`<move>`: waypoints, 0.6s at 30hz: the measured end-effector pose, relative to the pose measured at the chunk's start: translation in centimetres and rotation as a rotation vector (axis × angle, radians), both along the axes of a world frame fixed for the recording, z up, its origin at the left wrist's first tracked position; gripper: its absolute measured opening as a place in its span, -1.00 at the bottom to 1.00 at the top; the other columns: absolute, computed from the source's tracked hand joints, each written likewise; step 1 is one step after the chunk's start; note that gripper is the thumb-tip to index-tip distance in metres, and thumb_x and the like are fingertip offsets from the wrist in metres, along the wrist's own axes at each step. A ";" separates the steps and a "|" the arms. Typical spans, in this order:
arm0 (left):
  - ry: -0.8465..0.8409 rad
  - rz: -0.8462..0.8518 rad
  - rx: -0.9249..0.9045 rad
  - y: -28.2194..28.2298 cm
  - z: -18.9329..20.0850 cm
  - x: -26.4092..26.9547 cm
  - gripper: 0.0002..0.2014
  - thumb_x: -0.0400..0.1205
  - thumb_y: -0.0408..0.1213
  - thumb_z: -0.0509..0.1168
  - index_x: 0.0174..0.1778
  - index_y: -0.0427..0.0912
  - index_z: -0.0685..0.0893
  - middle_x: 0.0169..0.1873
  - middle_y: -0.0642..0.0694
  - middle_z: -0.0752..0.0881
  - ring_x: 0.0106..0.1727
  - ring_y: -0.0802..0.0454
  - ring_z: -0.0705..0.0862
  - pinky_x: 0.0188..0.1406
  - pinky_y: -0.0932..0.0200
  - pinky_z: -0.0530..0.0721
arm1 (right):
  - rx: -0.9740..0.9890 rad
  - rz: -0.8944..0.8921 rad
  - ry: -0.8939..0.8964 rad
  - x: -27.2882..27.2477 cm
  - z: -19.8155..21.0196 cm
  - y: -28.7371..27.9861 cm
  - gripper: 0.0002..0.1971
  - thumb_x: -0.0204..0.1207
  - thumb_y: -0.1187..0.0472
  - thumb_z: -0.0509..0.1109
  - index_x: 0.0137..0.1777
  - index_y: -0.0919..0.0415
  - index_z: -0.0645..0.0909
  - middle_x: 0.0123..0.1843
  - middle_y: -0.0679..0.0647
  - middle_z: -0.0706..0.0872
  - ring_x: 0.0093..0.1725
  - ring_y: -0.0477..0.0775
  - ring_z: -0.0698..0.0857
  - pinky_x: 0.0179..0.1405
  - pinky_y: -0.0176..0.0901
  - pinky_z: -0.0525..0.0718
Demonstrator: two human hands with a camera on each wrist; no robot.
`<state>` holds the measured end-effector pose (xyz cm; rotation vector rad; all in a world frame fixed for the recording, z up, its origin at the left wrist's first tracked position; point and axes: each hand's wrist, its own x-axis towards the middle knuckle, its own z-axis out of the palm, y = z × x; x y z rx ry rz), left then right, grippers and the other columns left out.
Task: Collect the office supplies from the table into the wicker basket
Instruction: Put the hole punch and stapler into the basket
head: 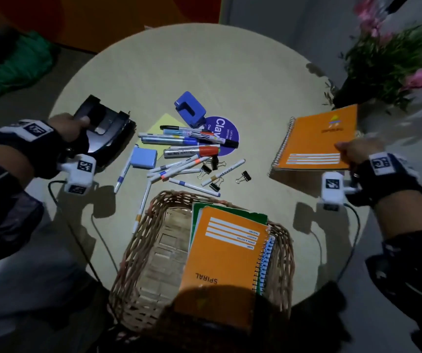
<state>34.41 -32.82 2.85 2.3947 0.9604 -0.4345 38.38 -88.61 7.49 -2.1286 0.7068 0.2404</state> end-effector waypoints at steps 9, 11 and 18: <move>-0.367 -0.350 -0.174 4.2 8.2 -4.9 -0.85 0.52 0.00 0.36 -0.12 0.03 0.64 -0.17 -0.12 0.70 -0.09 -0.20 0.71 0.01 -0.06 0.63 | 0.362 0.091 0.004 -20.6 3.6 4.5 -0.58 0.47 0.54 0.32 0.25 0.15 0.48 -0.14 0.09 0.82 -0.27 0.10 0.80 -0.51 -0.13 0.77; -0.365 -0.463 -0.238 2.8 10.5 -7.3 -0.75 0.49 0.07 0.38 -0.04 0.03 0.63 -0.12 -0.03 0.74 -0.02 -0.11 0.73 0.05 -0.04 0.67 | 0.416 0.091 0.093 -24.0 1.6 6.4 -0.53 0.44 0.58 0.31 0.29 0.17 0.47 0.00 0.25 0.79 -0.16 0.23 0.78 -0.43 -0.10 0.79; -0.141 -1.051 -0.248 -7.2 12.8 -16.1 -0.74 0.47 0.27 0.16 -0.30 0.19 0.50 -0.22 0.19 0.59 -0.09 0.15 0.61 -0.05 0.01 0.58 | 0.128 0.279 0.086 -27.6 -3.3 9.2 -0.33 0.44 0.40 0.45 0.46 -0.04 0.27 0.28 0.15 0.65 0.18 0.29 0.70 0.20 0.39 0.63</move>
